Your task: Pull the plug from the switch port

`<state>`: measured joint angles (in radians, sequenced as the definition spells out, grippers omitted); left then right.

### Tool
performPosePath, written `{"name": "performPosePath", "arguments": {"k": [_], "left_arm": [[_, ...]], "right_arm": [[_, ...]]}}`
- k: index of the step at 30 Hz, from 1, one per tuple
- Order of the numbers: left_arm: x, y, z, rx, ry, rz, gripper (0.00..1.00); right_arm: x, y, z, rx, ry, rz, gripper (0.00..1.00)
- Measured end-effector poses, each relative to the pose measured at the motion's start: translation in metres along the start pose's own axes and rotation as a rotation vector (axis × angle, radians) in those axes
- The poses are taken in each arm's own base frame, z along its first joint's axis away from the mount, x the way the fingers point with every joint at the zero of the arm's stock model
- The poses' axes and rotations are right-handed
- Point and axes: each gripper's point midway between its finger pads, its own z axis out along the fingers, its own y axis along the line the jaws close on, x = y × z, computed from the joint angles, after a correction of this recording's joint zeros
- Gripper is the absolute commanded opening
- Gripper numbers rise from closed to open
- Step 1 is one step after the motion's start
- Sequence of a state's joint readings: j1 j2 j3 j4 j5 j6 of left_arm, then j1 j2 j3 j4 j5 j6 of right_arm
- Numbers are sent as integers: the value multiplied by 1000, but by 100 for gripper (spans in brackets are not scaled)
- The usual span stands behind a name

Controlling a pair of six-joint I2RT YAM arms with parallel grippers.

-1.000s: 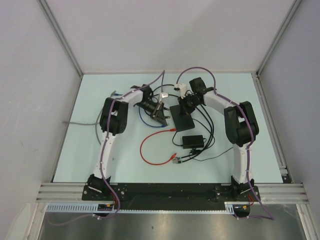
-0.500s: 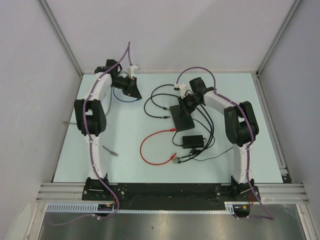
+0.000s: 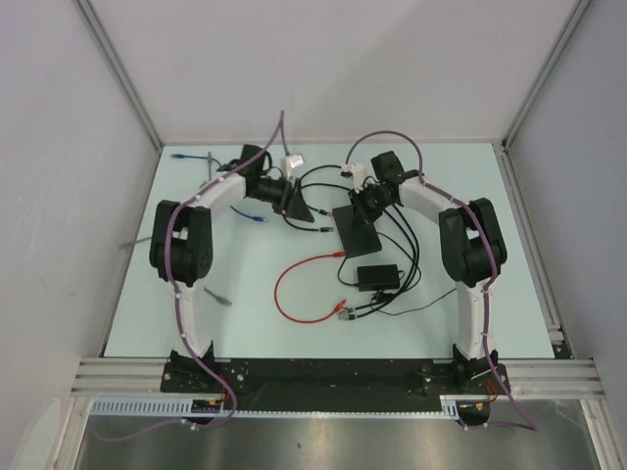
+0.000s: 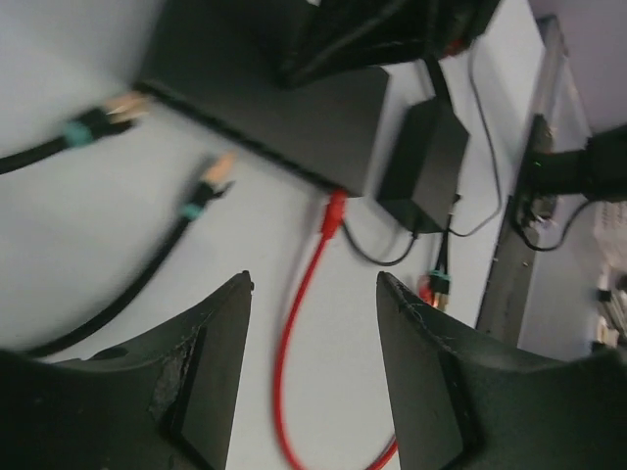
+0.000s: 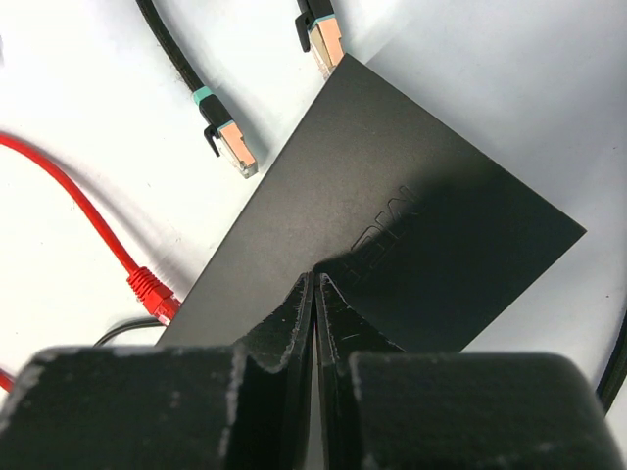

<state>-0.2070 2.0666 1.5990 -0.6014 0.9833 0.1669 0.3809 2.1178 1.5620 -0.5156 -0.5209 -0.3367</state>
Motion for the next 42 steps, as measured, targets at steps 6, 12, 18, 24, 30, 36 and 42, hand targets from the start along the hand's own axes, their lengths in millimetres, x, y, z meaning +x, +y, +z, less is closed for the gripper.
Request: {"name": "performPosePath", "arguments": {"k": [6,12,18,24,30,36,42], "left_arm": [[32,-42,58,178,75,-20,56],[45,-31,72,201,87,-65,54],[53,-19,81,202,96,-98,53],[62,-15,86,208,118,-126,53],[61,-14,90,232,132,-142,52],[60,-11,94,249,138,-150,52],[42,-9,97,252,115,-123,53]], "right_arm": [[-1,2,-4,0,-20,-9,4],[18,23,-18,36,32,-46,3],[52,57,-28,20,155,-47,2],[62,57,-37,59,184,-35,2],[68,54,-40,70,204,-68,2],[63,44,-35,75,188,-38,1],[28,6,-27,135,89,-35,1]]}}
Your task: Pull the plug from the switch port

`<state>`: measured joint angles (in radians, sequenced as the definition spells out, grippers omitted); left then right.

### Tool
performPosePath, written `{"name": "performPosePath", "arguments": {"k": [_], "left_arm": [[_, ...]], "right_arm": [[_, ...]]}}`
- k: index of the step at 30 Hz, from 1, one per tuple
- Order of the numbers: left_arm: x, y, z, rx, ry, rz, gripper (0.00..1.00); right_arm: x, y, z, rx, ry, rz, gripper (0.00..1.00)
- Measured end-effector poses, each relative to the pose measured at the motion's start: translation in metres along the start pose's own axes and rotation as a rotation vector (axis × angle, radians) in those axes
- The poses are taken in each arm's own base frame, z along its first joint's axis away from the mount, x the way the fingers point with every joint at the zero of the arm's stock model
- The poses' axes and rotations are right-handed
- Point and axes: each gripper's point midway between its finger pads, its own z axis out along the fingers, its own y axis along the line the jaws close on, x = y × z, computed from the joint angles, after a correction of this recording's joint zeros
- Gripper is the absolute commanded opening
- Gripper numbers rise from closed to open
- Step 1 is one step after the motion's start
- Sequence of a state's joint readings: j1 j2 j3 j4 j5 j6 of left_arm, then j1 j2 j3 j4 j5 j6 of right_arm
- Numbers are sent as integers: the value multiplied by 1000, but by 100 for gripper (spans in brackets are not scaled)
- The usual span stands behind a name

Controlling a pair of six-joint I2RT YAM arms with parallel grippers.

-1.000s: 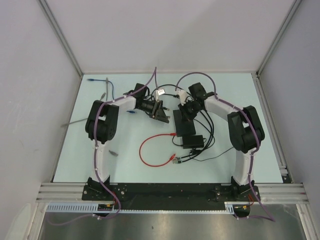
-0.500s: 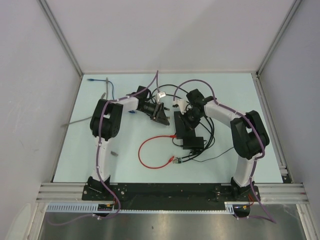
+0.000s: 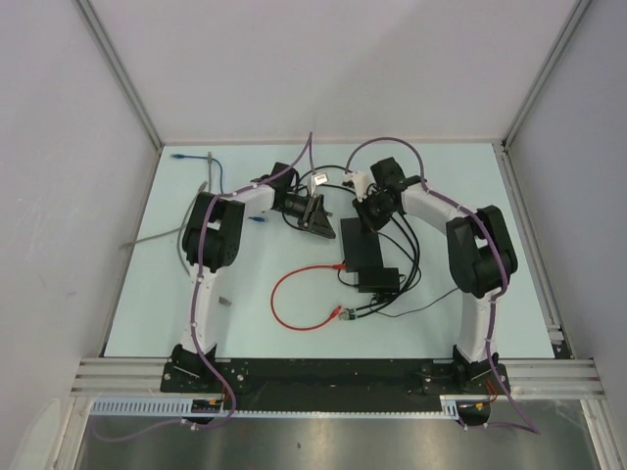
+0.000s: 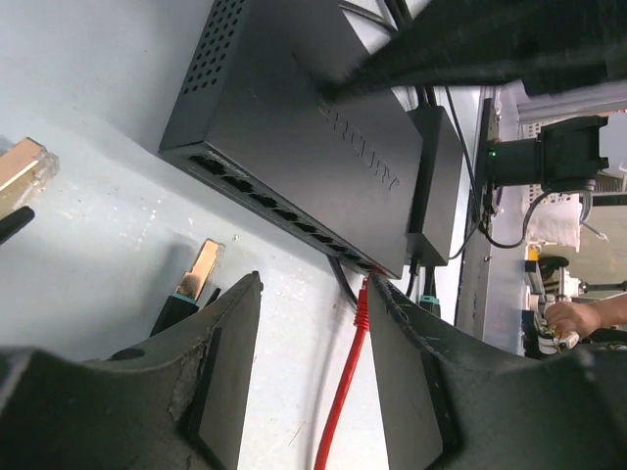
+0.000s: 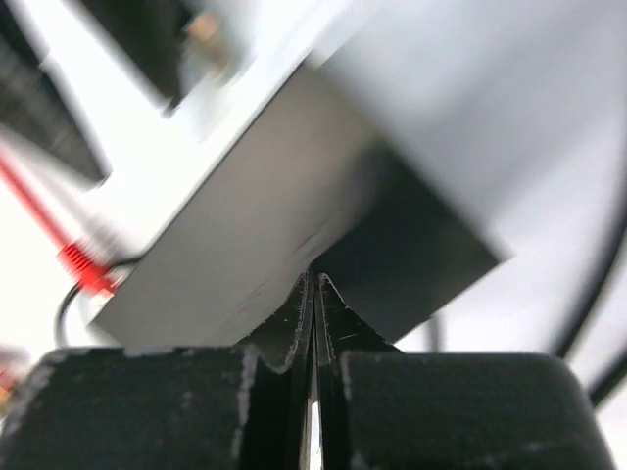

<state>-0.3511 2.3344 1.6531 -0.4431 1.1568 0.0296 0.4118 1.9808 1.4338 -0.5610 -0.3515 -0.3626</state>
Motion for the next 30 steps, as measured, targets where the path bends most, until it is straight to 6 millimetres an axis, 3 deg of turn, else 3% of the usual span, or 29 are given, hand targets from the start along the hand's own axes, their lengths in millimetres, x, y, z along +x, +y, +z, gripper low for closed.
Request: {"name": "performPosePath", "arguments": {"k": [7,17,22,30], "left_arm": [[-1,-2,0,5,0,-3,47],[14,-18,11,81,62,-28,38],[27,-18,24,122,132,-27,38],[47,-28,26,154,187,-58,38]], "right_arm": [[-27,-36,9,69,-66,-36,2],[-28,-34,10,69,-66,-40,2],[-28,-33,10,71,-68,-43,2],[-28,-31,8,84,-63,-49,2]]}}
